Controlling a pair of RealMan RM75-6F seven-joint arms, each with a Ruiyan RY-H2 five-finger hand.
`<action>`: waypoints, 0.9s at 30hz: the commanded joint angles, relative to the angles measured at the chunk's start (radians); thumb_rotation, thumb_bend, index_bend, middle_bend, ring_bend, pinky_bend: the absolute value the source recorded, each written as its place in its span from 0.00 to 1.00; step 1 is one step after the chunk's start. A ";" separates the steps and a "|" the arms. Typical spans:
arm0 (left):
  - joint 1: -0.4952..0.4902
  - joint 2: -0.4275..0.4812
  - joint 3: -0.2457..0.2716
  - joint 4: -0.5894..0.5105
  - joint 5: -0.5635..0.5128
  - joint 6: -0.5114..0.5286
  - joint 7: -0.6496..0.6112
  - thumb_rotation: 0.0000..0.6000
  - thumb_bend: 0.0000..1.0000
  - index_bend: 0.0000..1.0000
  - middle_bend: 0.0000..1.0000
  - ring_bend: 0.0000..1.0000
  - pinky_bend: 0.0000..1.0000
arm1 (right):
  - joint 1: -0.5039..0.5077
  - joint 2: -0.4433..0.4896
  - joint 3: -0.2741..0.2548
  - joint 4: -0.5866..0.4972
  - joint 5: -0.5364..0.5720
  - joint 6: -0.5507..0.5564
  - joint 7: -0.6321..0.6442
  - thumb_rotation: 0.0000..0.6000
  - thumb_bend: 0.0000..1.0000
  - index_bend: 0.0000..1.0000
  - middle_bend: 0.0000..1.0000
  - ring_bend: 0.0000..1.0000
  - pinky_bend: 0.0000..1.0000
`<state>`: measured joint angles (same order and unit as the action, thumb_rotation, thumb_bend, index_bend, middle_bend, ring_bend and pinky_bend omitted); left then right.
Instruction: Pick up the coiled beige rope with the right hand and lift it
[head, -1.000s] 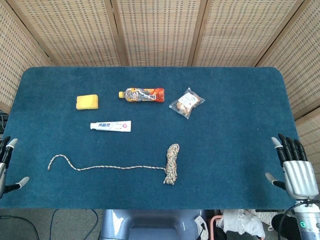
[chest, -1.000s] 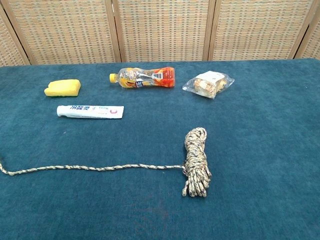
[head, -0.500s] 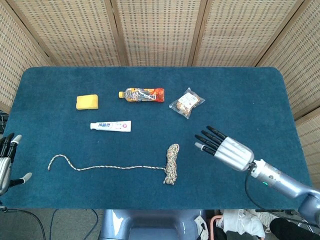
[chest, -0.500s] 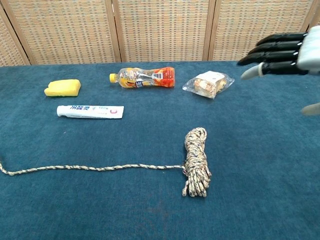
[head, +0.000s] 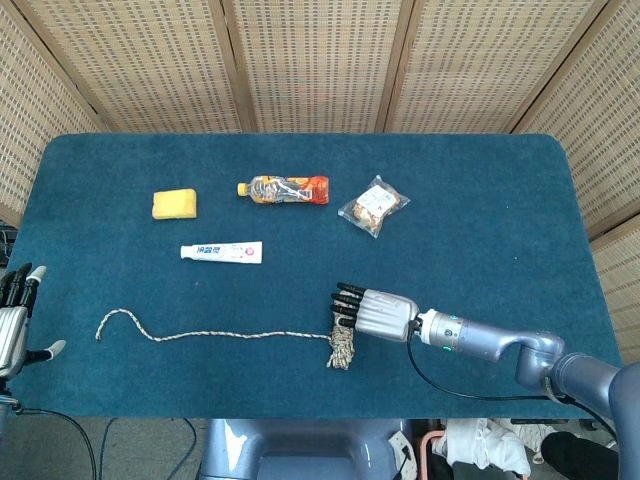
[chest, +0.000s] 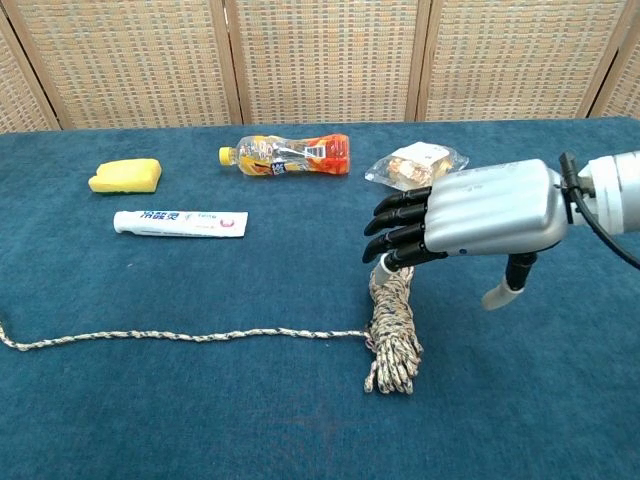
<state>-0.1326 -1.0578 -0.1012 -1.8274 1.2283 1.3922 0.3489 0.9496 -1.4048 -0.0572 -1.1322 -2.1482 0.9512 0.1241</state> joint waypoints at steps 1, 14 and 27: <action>-0.005 -0.001 -0.001 0.001 -0.008 -0.006 0.003 1.00 0.00 0.00 0.00 0.00 0.00 | 0.020 -0.031 -0.017 0.032 0.020 0.001 0.020 1.00 0.07 0.17 0.10 0.00 0.04; -0.008 0.000 0.006 0.000 -0.008 -0.003 -0.001 1.00 0.00 0.00 0.00 0.00 0.00 | 0.056 -0.129 -0.073 0.143 0.052 -0.002 0.011 1.00 0.09 0.18 0.11 0.00 0.04; -0.016 -0.002 0.008 0.006 -0.021 -0.010 -0.001 1.00 0.00 0.00 0.00 0.00 0.00 | 0.053 -0.240 -0.125 0.310 0.080 0.128 0.124 1.00 0.44 0.51 0.50 0.40 0.51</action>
<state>-0.1484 -1.0590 -0.0938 -1.8219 1.2083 1.3834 0.3468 1.0080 -1.6247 -0.1726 -0.8545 -2.0720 1.0419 0.2174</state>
